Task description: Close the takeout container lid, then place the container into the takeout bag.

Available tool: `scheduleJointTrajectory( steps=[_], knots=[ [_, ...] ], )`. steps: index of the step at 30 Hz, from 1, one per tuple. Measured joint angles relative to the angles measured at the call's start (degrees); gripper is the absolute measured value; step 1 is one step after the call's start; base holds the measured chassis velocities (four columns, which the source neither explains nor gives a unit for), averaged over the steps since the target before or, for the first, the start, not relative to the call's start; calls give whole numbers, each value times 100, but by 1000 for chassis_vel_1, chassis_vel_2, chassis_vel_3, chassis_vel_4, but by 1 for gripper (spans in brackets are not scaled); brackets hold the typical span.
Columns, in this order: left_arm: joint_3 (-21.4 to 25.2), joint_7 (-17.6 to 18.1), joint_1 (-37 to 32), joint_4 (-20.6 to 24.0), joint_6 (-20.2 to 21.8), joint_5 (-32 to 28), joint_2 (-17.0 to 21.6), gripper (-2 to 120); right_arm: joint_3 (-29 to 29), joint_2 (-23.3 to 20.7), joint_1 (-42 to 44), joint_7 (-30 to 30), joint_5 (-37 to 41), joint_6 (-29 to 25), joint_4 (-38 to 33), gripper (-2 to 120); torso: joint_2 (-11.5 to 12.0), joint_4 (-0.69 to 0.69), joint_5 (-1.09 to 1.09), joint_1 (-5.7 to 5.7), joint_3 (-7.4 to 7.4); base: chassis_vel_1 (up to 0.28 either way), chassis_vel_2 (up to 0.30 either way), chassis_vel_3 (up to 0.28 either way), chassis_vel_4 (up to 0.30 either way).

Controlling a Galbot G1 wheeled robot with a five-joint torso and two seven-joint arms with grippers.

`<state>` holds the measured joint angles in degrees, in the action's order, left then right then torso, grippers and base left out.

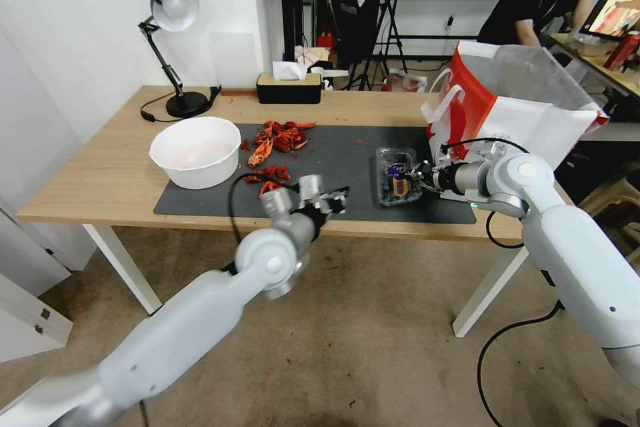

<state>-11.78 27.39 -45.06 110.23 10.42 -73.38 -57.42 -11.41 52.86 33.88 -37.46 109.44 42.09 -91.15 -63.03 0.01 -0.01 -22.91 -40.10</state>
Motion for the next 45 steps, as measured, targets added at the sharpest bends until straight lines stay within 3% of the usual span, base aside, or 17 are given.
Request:
scheduleJointTrajectory(
  steps=[1, 4, 6, 10, 11, 18, 24, 37, 45],
  knots=[
    [164, -49, -300, 154, 2, 228, 163, 10, 0, 2, 4, 79, -5, 1, -14, 0, 0, 0, 0, 0, 0, 0, 0, 0, 0],
    [349, -75, -619, 299, -25, 482, 285, 17, 0, 13, 4, 134, -8, 2, -23, 0, 0, 0, 0, 0, 0, 0, 0, 0, 0],
    [698, -154, -1287, 512, -236, 961, 422, 28, 16, 54, -6, 203, -14, 2, -28, 0, 0, -2, -1, 0, 0, 0, 0, 0, 0],
    [963, -279, -1915, 622, -519, 1534, 502, 38, 43, 101, -24, 255, -32, 2, -34, 0, 0, -1, -1, 0, 0, 0, 0, 0, 0],
    [1209, -365, -2445, 722, -689, 1936, 532, 48, 70, 140, -41, 280, -53, 2, -37, 0, 0, 1, -2, 0, 0, 0, 0, 0, 0],
    [1815, -552, -3579, 801, -1201, 2942, 384, 71, 125, 234, -74, 434, -100, 0, -25, 0, 0, 0, 0, 1, 0, 0, 0, 0, 0],
    [1903, -584, -3916, 748, -1413, 3355, 222, 96, 153, 335, -74, 625, -174, -6, -121, 0, 1, -1, 0, 0, 0, 0, 0, 0, 0],
    [1993, -555, -4060, 641, -1597, 3745, 119, 100, 163, 353, -68, 863, -250, -18, -511, 0, 1, -1, 1, 0, 0, 0, 0, 0, 0],
    [2114, -587, -4193, 479, -1908, 4397, 64, 100, 7, 363, -38, 1117, -399, -189, -777, 0, 1, -1, 1, 0, 0, 0, 0, 0, 0]
  ],
)
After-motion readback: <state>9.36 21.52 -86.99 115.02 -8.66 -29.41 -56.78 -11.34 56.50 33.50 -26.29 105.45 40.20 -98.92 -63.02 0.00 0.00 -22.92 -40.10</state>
